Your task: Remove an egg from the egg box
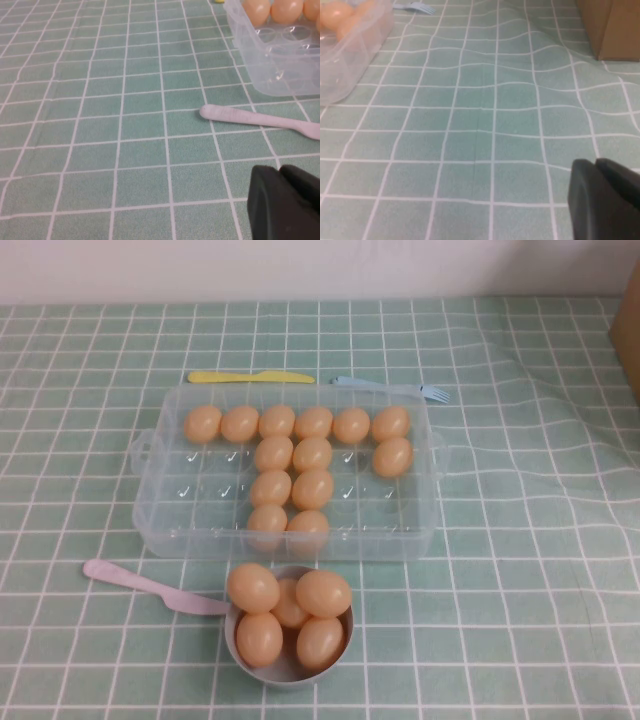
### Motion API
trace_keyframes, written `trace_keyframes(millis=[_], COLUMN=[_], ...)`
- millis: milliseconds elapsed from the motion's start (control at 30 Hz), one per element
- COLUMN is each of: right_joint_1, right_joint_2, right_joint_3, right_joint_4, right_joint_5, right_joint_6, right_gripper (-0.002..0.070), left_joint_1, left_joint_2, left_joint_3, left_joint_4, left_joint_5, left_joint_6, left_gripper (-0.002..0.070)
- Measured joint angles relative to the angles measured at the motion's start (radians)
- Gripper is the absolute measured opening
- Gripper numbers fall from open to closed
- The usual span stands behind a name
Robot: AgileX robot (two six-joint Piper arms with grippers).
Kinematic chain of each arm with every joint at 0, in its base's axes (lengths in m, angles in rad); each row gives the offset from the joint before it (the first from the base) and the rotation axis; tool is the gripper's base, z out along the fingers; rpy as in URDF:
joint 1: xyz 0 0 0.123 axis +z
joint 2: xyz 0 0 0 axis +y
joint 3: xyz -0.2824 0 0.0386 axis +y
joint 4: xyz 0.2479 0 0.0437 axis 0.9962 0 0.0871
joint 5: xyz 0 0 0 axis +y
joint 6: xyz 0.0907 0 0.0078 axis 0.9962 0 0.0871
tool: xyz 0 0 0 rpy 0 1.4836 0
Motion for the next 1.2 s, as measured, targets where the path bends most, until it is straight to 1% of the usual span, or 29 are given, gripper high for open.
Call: trace_keyframes(millis=[167, 467, 667, 1000, 1100, 1200], right_joint_1=[0.000, 0.000, 0.000, 0.000, 0.000, 0.000], right_joint_2=[0.000, 0.000, 0.000, 0.000, 0.000, 0.063], right_joint_3=[0.000, 0.000, 0.000, 0.000, -0.009, -0.062], right_joint_4=[0.066, 0.311, 0.507, 0.583, 0.619, 0.622], right_joint_5=[-0.030, -0.154, -0.225, -0.240, -0.176, -0.108], right_joint_6=[0.000, 0.000, 0.000, -0.019, -0.020, -0.022], right_gripper=[-0.0017, -0.0017, -0.0017, -0.0017, -0.0017, -0.0017], left_joint_1=[0.000, 0.000, 0.000, 0.000, 0.000, 0.000], left_joint_2=[0.000, 0.000, 0.000, 0.000, 0.000, 0.000], left_joint_3=[0.000, 0.000, 0.000, 0.000, 0.000, 0.000], left_joint_4=[0.000, 0.000, 0.000, 0.000, 0.000, 0.000], left_joint_5=[0.000, 0.000, 0.000, 0.000, 0.000, 0.000], left_joint_6=[0.000, 0.000, 0.000, 0.000, 0.000, 0.000], left_gripper=[-0.0003, -0.0003, -0.0003, -0.0003, -0.0003, -0.0003])
